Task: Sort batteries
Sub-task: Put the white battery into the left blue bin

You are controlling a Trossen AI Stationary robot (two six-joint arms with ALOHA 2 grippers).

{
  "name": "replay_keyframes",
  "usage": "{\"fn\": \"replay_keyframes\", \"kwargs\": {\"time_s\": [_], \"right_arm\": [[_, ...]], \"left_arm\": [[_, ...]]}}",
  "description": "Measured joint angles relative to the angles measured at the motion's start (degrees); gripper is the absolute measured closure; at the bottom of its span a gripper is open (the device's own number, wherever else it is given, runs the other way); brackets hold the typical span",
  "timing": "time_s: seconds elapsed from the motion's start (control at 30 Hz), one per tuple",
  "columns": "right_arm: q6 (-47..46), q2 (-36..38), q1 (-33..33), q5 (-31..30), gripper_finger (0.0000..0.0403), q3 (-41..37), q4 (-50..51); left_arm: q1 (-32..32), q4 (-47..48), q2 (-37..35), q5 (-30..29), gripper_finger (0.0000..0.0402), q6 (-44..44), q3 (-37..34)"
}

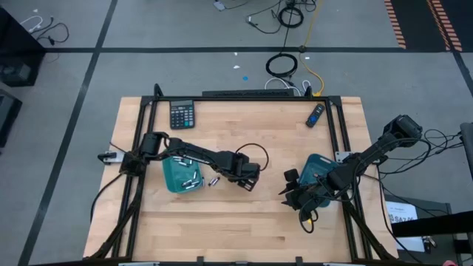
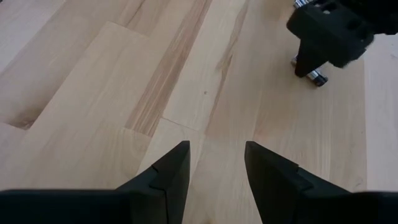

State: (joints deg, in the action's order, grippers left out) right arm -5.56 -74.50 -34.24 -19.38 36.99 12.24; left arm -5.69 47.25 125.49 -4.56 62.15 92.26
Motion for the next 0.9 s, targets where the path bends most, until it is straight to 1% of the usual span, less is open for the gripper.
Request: {"fn": "replay_keyframes", "kwargs": {"time_s": [0.13, 0.2, 0.27, 0.3, 0.37, 0.4, 0.5, 0.57, 0.6, 0.67, 0.77, 0.83, 0.87, 0.9], "right_arm": [[-0.1, 0.0, 0.0, 0.0, 0.0258, 0.0, 0.1], [-0.1, 0.0, 0.0, 0.0, 0.0258, 0.0, 0.1], [-0.1, 0.0, 0.0, 0.0, 0.0258, 0.0, 0.1], [-0.1, 0.0, 0.0, 0.0, 0.0258, 0.0, 0.0], [-0.1, 0.0, 0.0, 0.0, 0.0258, 0.0, 0.1], [-0.1, 0.0, 0.0, 0.0, 0.0258, 0.0, 0.1], [-0.2, 0.0, 0.0, 0.0, 0.0258, 0.0, 0.1], [-0.2, 0.0, 0.0, 0.0, 0.0258, 0.0, 0.1], [-0.2, 0.0, 0.0, 0.0, 0.0258, 0.0, 0.1], [-0.3, 0.0, 0.0, 0.0, 0.0258, 0.0, 0.1], [-0.8, 0.0, 0.0, 0.0, 0.0258, 0.0, 0.8], [-0.9, 0.0, 0.0, 0.0, 0.0258, 0.0, 1.6], [-0.9, 0.0, 0.0, 0.0, 0.0258, -0.1, 2.0], [-1.1, 0.0, 0.0, 0.0, 0.0258, -0.1, 2.0]], "left_arm": [[-0.1, 1.6, 1.2, 0.5, 0.0208, -7.0, 0.1], [0.0, 3.7, 1.3, 0.9, 0.0222, -10.7, 0.1], [0.0, 4.9, 1.3, 1.0, 0.0254, -13.7, 0.1], [0.0, 5.3, 1.3, 1.0, 0.0280, -15.0, 0.1], [-0.2, 5.8, 1.3, 1.1, 0.0342, -16.6, 0.1], [-0.4, 5.8, 1.3, 1.2, 0.0359, -17.5, 0.2], [-0.8, 7.0, 1.5, 0.7, 0.0359, -18.5, 1.6], [-0.8, 9.8, 1.5, 1.0, 0.0359, -19.0, 3.7], [-0.8, 13.0, 1.4, 1.4, 0.0359, -19.1, 4.9], [-0.9, 22.7, 1.3, 2.1, 0.0359, -19.2, 7.5], [-1.2, 33.5, -0.3, 2.7, 0.0359, -19.2, 11.0], [-1.5, 41.8, -1.4, 5.5, 0.0359, -19.6, 11.1], [-1.7, 43.7, -1.5, 7.0, 0.0359, -19.3, 11.1], [-2.0, 43.3, -1.8, 8.8, 0.0359, -18.9, 10.8]]}}
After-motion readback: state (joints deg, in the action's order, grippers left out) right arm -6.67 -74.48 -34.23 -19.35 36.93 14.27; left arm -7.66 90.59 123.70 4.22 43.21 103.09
